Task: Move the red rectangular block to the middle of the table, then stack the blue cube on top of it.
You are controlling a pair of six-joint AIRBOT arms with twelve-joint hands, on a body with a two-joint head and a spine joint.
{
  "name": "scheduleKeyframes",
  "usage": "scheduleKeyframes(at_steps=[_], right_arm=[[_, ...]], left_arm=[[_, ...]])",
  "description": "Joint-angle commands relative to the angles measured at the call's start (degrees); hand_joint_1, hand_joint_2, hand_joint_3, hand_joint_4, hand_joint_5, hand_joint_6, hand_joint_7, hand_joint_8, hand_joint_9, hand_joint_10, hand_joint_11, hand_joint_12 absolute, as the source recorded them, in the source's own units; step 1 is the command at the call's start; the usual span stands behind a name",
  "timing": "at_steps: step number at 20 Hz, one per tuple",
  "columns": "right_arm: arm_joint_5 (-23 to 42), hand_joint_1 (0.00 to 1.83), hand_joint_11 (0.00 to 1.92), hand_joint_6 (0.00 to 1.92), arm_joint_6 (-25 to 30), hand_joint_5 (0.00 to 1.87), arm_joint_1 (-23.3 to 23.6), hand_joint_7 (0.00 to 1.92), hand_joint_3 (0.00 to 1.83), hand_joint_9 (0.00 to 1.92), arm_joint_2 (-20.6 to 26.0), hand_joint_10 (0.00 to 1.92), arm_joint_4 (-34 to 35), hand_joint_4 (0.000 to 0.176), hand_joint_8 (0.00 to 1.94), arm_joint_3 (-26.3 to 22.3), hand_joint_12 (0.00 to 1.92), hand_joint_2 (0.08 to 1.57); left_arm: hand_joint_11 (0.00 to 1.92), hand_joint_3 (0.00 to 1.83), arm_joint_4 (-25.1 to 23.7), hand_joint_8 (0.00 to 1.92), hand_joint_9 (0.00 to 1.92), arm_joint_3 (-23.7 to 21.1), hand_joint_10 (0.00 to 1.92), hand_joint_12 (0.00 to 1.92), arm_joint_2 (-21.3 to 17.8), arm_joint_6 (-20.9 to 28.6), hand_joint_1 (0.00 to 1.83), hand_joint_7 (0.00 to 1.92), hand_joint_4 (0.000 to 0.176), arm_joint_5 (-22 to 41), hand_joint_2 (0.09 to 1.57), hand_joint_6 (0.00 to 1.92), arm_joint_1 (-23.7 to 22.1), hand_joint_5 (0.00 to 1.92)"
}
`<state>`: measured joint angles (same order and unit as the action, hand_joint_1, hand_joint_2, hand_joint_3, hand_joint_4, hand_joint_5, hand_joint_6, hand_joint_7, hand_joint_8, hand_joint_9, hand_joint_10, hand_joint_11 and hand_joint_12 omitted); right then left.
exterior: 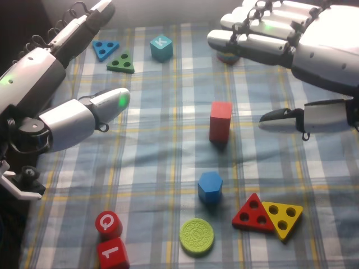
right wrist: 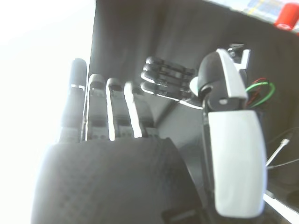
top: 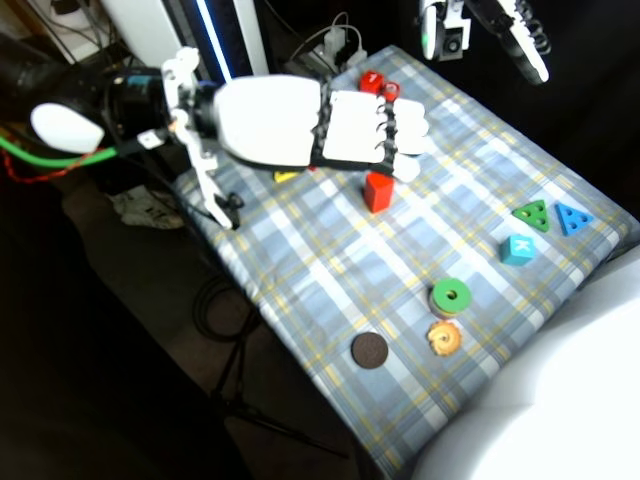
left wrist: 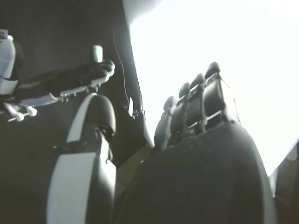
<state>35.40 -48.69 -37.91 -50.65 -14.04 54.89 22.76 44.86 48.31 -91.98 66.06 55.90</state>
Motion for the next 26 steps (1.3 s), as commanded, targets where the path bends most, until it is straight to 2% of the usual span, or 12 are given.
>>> scheduleKeyframes(at_steps=[1, 4, 5, 6, 7, 10, 14, 16, 18, 20, 22, 26], right_arm=[[7.06, 0.61, 0.0, 0.0, 0.11, 0.0, 0.22, 0.0, 0.0, 0.0, 0.32, 0.0, 1.58, 0.01, 0.0, -0.23, 0.0, 1.12], [7.25, 0.6, 0.0, 0.0, 0.11, 0.0, -1.06, 0.0, 0.0, 0.0, 1.03, 0.0, 2.9, 0.013, 0.0, -0.26, 0.0, 1.12], [7.32, 0.61, 0.0, 0.0, 0.11, 0.0, -1.5, 0.0, 0.0, 0.0, 1.22, 0.0, 3.33, 0.022, 0.0, -0.27, 0.0, 1.12], [7.56, 0.61, 0.0, 0.0, 0.11, 0.0, -2.04, 0.0, 0.0, 0.0, 1.38, 0.0, 3.76, 0.027, 0.0, -0.34, 0.0, 1.12], [7.84, 0.62, 0.0, 0.0, 0.1, 0.0, -2.43, 0.0, 0.0, 0.0, 1.42, 0.0, 4.13, 0.025, 0.0, -0.37, 0.0, 1.11], [9.41, 0.68, 0.0, 0.0, 0.09, 0.0, -3.93, 0.0, 0.0, 0.0, 1.81, 0.0, 5.82, 0.041, 0.0, -0.54, 0.0, 1.1], [10.47, 0.63, 0.0, 0.0, -0.3, 0.0, -5.02, 0.0, 0.0, 0.0, 2.78, 0.0, 6.73, 0.033, 0.0, -1.18, 0.0, 1.12], [10.66, 0.63, 0.0, 0.0, -0.43, 0.0, -5.56, 0.0, 0.0, 0.0, 3.03, 0.0, 7.16, 0.041, 0.0, -1.3, 0.0, 1.12], [10.87, 0.65, 0.0, 0.0, -0.43, 0.0, -5.94, 0.0, 0.0, 0.0, 3.17, 0.0, 7.17, 0.066, 0.0, -1.51, 0.0, 1.13], [10.95, 0.63, 0.0, 0.0, -0.43, 0.0, -6.18, 0.0, 0.0, 0.0, 3.17, 0.0, 7.18, 0.072, 0.0, -1.55, 0.0, 1.13], [11.25, 0.59, 0.0, 0.0, -0.43, 0.0, -6.92, 0.0, 0.0, 0.0, 3.17, 0.0, 7.42, 0.096, 0.0, -1.69, 0.0, 1.13], [11.3, 0.58, 0.0, 0.0, -0.42, 0.0, -7.36, 0.0, 0.0, 0.0, 3.14, 0.0, 7.59, 0.092, 0.0, -1.72, 0.0, 1.13]], left_arm=[[0.0, 0.0, -1.54, 0.0, 0.0, 0.0, 0.0, 0.0, -0.54, 0.47, 0.7, 0.0, 0.042, 7.13, 1.32, 0.01, -0.5, 0.03], [0.0, 0.0, -1.52, 0.0, 0.0, 0.0, 0.0, 0.0, -0.58, 0.59, 0.72, 0.0, 0.048, 7.19, 1.31, 0.0, -0.49, 0.03], [0.0, 0.0, -1.52, 0.0, 0.0, 0.0, 0.0, 0.0, -0.58, 0.6, 0.73, 0.0, 0.049, 7.18, 1.31, 0.0, -0.49, 0.03], [0.0, 0.0, -1.5, 0.0, 0.0, 0.0, 0.0, 0.0, -0.58, 0.64, 0.75, 0.0, 0.036, 7.17, 1.31, 0.01, -0.48, 0.05], [0.0, 0.0, -1.5, 0.0, 0.0, 0.0, 0.0, 0.0, -0.58, 0.7, 0.73, 0.0, 0.037, 7.17, 1.31, 0.01, -0.47, 0.04], [0.0, 0.0, -1.5, 0.0, 0.0, 0.0, 0.0, 0.0, -0.58, 0.84, 0.7, 0.0, 0.055, 7.19, 1.32, 0.0, -0.47, 0.03], [0.0, 0.0, -1.42, 0.0, 0.0, 0.0, 0.0, 0.0, -0.57, 0.85, 0.68, 0.0, 0.054, 7.19, 1.33, 0.0, -0.32, 0.02], [0.0, 0.0, -1.31, 0.0, 0.0, 0.0, 0.0, 0.0, -0.57, 0.87, 0.71, 0.0, 0.048, 7.2, 1.33, 0.0, -0.14, 0.02], [0.0, 0.0, -1.3, 0.0, 0.0, 0.0, 0.0, 0.0, -0.56, 0.96, 0.73, 0.0, 0.039, 7.19, 1.32, 0.01, -0.11, 0.04], [0.0, 0.0, -1.3, 0.0, 0.0, 0.05, 0.0, 0.0, -0.53, 0.98, 0.69, 0.0, 0.044, 7.09, 1.33, 0.01, -0.09, 0.04], [0.0, 0.0, -1.32, 0.0, 0.0, 0.17, 0.0, 0.0, -0.36, 1.0, 0.7, 0.0, 0.051, 6.79, 1.32, 0.0, -0.08, 0.02], [0.0, 0.0, -1.31, 0.0, 0.0, 0.37, 0.0, 0.0, -0.17, 1.23, 0.72, 0.0, 0.058, 6.38, 1.32, 0.0, -0.03, 0.02]])
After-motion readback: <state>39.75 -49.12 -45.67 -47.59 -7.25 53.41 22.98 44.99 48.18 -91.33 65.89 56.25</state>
